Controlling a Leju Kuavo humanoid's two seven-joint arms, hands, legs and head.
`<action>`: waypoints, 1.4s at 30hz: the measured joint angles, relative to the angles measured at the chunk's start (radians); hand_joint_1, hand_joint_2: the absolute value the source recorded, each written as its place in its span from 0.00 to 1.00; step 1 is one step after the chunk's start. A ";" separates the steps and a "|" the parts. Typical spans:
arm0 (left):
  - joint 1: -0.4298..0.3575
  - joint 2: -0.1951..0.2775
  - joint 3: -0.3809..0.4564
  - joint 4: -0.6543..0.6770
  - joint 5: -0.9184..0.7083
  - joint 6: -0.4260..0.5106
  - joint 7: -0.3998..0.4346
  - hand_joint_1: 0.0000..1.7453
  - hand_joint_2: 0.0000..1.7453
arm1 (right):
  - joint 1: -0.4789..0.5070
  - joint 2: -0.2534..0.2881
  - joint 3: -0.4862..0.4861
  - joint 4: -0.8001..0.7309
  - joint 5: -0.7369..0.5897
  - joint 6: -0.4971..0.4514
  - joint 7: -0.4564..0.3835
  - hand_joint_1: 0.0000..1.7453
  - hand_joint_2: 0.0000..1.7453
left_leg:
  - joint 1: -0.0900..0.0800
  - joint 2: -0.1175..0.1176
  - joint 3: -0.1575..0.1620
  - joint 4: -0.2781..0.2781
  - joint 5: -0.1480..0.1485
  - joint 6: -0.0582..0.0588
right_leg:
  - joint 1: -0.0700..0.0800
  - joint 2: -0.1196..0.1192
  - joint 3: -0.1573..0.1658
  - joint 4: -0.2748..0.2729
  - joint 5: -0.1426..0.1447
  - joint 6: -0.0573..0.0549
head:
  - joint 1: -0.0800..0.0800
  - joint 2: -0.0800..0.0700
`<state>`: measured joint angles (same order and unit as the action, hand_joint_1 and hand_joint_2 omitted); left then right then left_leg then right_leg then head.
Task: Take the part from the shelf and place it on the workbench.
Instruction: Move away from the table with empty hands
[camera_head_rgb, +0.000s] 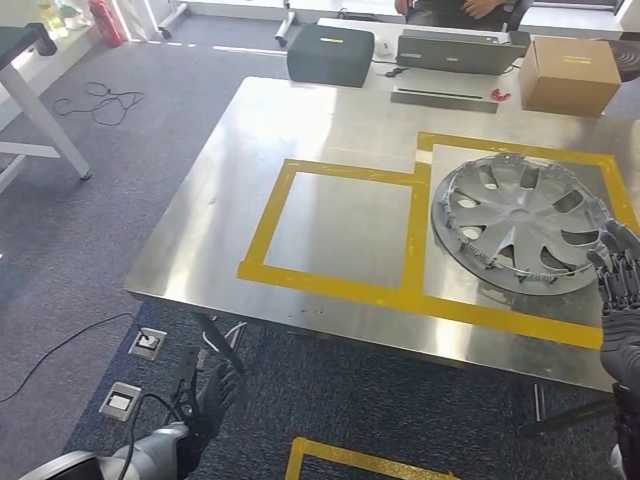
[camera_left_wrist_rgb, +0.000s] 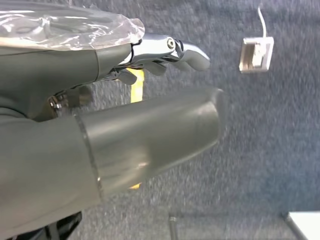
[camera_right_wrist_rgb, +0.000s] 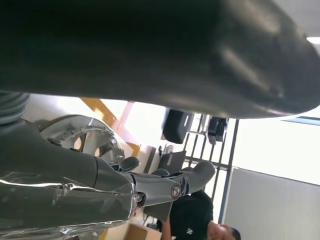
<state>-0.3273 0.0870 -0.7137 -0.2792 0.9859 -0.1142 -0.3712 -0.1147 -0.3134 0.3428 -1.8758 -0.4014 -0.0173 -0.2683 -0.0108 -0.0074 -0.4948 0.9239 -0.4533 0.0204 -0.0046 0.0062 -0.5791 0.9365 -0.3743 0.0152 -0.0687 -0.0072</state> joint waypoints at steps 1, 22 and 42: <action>-0.001 0.000 0.000 0.000 0.000 0.000 0.000 0.00 0.00 | 0.002 0.000 -0.001 0.000 0.000 0.001 0.000 0.00 0.00 | 0.002 0.002 -0.003 -0.005 0.006 0.006 | 0.000 0.000 -0.005 0.005 -0.006 0.005 | 0.000 0.000; -0.004 -0.004 0.000 0.000 0.001 0.000 0.004 0.00 0.00 | 0.008 0.002 -0.018 0.000 0.001 0.036 0.010 0.00 0.00 | 0.011 0.003 -0.209 0.276 -0.096 -0.040 | -0.001 -0.005 0.065 -0.016 -0.050 -0.031 | 0.011 0.000; -0.009 0.006 0.001 0.000 0.006 -0.002 0.005 0.00 0.00 | -0.026 0.023 -0.012 0.035 0.001 0.040 0.000 0.00 0.00 | -0.003 0.011 -0.075 -0.019 0.077 0.028 | -0.005 -0.007 -0.043 0.270 -0.114 0.026 | 0.022 0.000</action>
<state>-0.3360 0.0931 -0.7130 -0.2792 0.9918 -0.1164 -0.3666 -0.1406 -0.2902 0.3306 -1.8406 -0.4002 0.0230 -0.2687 -0.0138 0.0034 -0.5696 0.9048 -0.3758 0.0484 -0.0098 -0.0005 -0.6226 1.2069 -0.4883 0.0413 -0.0470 -0.0072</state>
